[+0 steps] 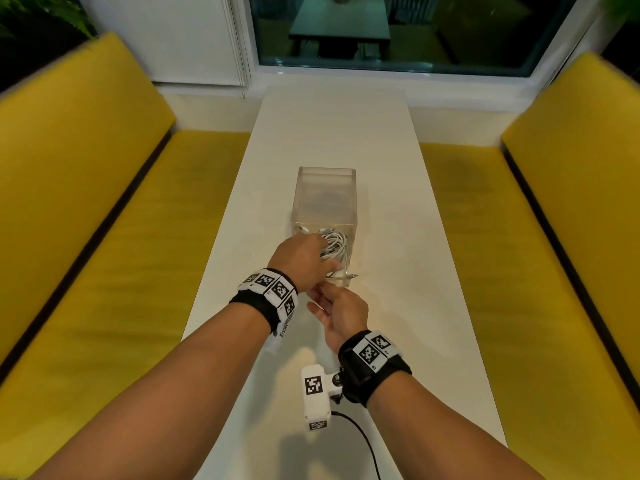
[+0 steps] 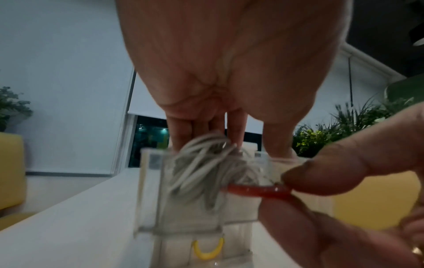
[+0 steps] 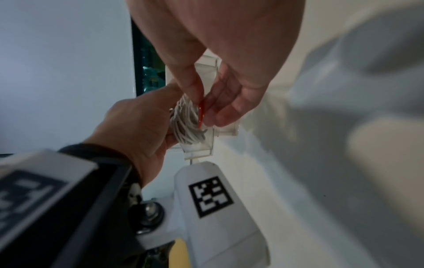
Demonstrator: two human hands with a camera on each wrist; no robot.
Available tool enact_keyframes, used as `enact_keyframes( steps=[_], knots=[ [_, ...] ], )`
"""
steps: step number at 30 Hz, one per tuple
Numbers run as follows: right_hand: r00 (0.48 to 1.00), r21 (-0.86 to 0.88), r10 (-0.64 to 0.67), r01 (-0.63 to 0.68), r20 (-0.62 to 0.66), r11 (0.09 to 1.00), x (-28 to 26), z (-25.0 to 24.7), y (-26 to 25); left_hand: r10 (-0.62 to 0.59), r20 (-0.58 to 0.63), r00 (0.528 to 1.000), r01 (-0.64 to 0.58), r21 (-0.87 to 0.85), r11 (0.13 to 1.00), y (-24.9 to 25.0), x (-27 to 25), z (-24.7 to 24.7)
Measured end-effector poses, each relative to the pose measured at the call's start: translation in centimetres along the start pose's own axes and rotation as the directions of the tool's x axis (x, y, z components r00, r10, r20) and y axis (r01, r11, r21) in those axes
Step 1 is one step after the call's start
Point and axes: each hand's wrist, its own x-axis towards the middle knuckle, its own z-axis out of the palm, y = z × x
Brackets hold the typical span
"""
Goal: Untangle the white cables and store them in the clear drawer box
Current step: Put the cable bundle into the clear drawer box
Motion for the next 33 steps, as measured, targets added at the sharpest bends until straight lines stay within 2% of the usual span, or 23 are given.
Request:
enact_keyframes(
  steps=[4,13,19,24,29,33],
  knots=[
    [0.999,-0.008,-0.049,0.049,0.001,0.999,0.3,0.1,-0.3,-0.004,-0.001,1.0,0.004,0.149,0.989,0.8,0.2,0.0],
    [0.996,-0.048,-0.087,0.087,-0.001,0.995,0.3,0.0,-1.6,0.008,-0.031,0.999,0.0,0.23,0.973,1.5,1.1,0.1],
    [0.993,-0.056,-0.11,0.108,-0.032,0.993,0.6,-0.1,-1.6,-0.017,0.227,0.974,-0.01,0.115,0.993,1.8,1.3,-2.0],
    [0.994,-0.062,-0.109,0.108,-0.014,0.992,0.4,-0.4,-2.3,-0.033,0.144,0.989,0.016,0.114,0.993,2.7,1.4,-1.1],
    [0.992,-0.047,-0.117,0.115,-0.052,0.992,0.6,-0.5,-2.6,-0.073,0.104,0.992,0.067,0.06,0.996,3.4,1.6,-1.0],
    [0.995,-0.074,-0.092,0.089,-0.035,0.993,0.4,-0.7,-2.7,-0.098,0.074,0.993,0.093,0.065,0.994,4.2,1.2,-0.5]
  ],
)
